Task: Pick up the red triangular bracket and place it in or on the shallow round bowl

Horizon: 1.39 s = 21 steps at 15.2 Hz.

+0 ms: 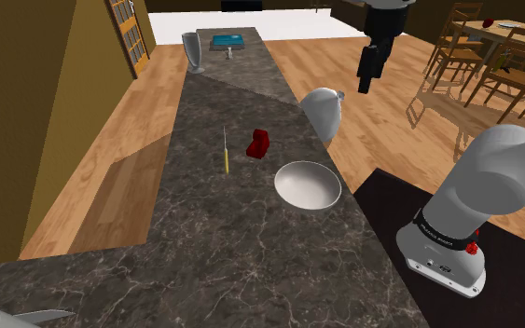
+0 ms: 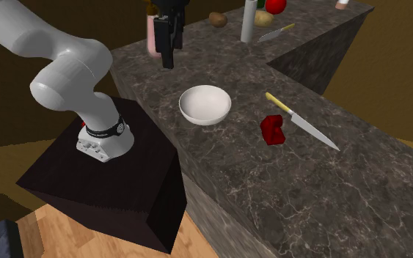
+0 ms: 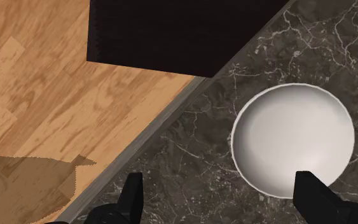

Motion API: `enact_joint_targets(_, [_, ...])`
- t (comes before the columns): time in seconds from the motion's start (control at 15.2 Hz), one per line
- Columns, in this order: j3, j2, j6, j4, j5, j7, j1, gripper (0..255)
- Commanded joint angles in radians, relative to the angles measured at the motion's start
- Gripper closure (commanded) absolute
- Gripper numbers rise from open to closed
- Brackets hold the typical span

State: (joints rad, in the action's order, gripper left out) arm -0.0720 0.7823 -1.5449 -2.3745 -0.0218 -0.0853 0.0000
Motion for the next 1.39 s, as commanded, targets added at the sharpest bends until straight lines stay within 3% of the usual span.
enact_joint_targets(0.0, [0.0,0.0,0.0,0.0,0.0,0.0,0.0,0])
enact_joint_targets(0.66, [-0.065,-0.312,-0.31,0.019,-0.003,0.054,0.007,0])
enact_joint_targets(1.32, [-0.123,-0.682,-0.533,0.177,-0.073,0.133,0.005,0])
